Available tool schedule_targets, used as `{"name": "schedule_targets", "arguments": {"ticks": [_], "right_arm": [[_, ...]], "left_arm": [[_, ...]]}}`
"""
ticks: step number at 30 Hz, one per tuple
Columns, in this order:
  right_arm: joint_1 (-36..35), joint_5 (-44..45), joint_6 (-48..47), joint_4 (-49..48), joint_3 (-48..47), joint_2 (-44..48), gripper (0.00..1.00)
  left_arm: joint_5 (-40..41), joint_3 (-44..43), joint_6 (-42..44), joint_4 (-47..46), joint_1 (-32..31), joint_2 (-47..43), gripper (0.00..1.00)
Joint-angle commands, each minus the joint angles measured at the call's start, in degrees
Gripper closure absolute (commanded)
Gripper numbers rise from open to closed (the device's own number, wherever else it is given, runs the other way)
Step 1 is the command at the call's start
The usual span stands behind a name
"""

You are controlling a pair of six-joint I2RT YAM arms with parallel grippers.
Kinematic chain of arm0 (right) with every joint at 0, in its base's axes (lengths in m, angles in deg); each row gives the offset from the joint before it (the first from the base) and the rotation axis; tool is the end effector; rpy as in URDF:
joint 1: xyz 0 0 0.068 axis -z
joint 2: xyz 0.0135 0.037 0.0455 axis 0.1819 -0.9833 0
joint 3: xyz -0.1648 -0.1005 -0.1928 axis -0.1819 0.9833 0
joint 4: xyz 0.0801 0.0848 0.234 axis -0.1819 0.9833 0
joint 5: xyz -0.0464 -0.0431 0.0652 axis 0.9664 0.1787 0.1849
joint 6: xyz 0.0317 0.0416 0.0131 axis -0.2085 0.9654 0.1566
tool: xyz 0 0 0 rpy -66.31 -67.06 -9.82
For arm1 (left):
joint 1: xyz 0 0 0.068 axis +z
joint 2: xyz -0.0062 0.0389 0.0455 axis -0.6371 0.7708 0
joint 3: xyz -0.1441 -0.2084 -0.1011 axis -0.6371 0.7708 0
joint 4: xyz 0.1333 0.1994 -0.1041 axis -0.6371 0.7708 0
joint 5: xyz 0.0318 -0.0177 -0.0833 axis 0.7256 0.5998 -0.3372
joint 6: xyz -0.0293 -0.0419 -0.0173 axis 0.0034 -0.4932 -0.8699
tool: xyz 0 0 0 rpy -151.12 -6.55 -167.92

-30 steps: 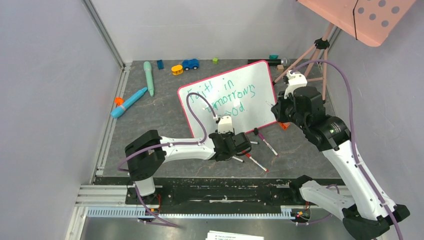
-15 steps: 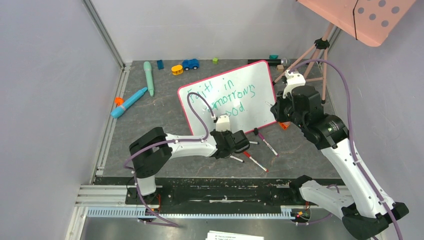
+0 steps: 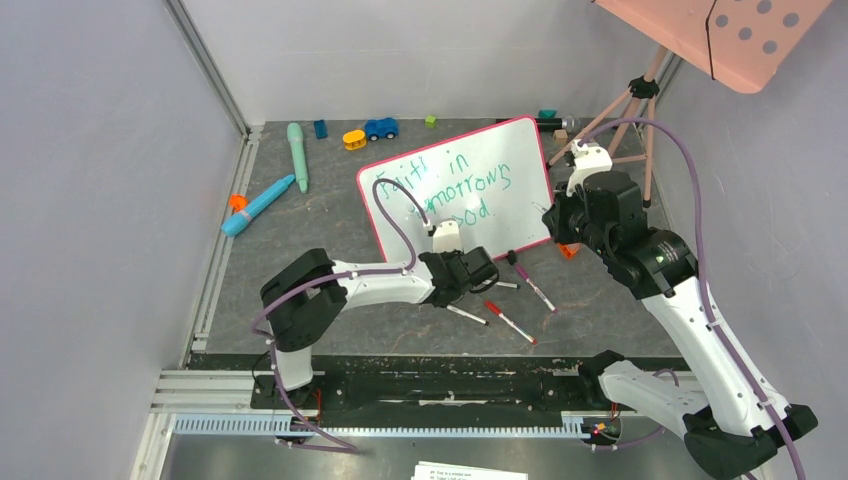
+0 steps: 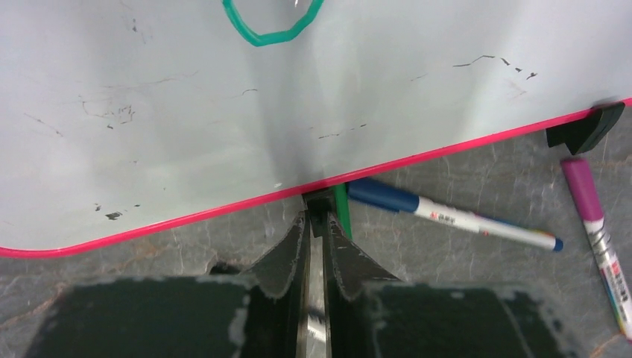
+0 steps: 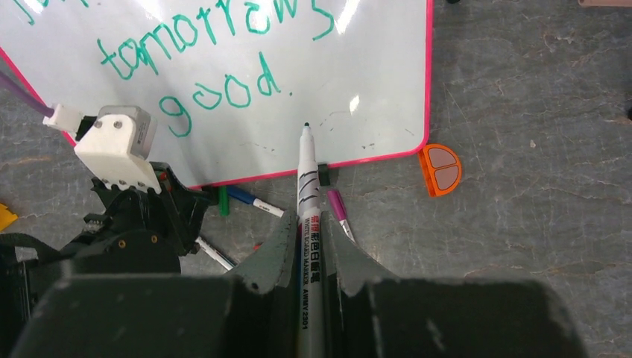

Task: Write a sentence on the whiteboard
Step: Move the whiteboard to the center of the board.

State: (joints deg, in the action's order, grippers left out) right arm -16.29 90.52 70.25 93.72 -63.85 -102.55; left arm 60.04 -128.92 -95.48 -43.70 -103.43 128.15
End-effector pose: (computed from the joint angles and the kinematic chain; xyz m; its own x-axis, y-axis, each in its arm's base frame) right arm 0.1666 0.0772 0.3977 -0.5263 -0.0318 -0.8497 -0.2097 0.9733 0.0934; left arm 0.1803 -0.3182 0.1739 -0.7106 -0.1922 -0.6768 -0.1184 0.9809 -0.1541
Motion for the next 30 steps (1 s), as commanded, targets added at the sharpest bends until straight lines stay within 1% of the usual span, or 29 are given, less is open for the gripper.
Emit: {"name": "schedule_targets", "arguments": {"ticks": [1, 4, 7, 10, 13, 18, 20, 26, 30], "right_arm": [[0.21, 1.57, 0.37, -0.97, -2.75, -0.09, 1.0], [0.22, 1.68, 0.5, -0.97, -3.15, -0.54, 1.0], [0.27, 1.73, 0.49, -1.06, -3.38, -0.9, 1.0], [0.22, 1.73, 0.45, -1.06, -3.7, -1.16, 1.0], [0.22, 1.72, 0.51, -1.06, -4.24, -1.43, 1.0], [0.23, 1.2, 0.84, -1.32, -4.28, -1.68, 1.0], [0.22, 0.96, 1.02, -1.7, -4.34, -1.62, 1.0], [0.25, 1.22, 1.23, -2.62, -3.32, -0.86, 1.0], [0.17, 1.08, 1.44, -3.46, -1.66, 0.15, 1.0]], "left_arm": [[4.72, -1.59, 3.78, -5.11, 5.54, 3.4, 0.87], [4.06, -1.52, 4.91, -6.59, 7.92, 3.71, 0.87], [4.32, -2.35, 8.53, -8.01, 8.66, 3.96, 0.87], [5.25, -2.28, 10.01, -8.45, 8.93, 3.65, 0.84], [3.41, -1.56, 13.12, -10.88, 10.35, 2.93, 0.82], [3.29, -2.86, 17.41, -10.26, 11.85, 3.15, 0.8], [3.09, -2.41, 18.25, -9.79, 11.59, 1.76, 0.78], [2.09, 1.87, 17.01, -7.02, 8.84, -5.64, 0.64], [-0.17, 1.5, 17.2, -4.08, 6.87, -8.68, 0.59]]}}
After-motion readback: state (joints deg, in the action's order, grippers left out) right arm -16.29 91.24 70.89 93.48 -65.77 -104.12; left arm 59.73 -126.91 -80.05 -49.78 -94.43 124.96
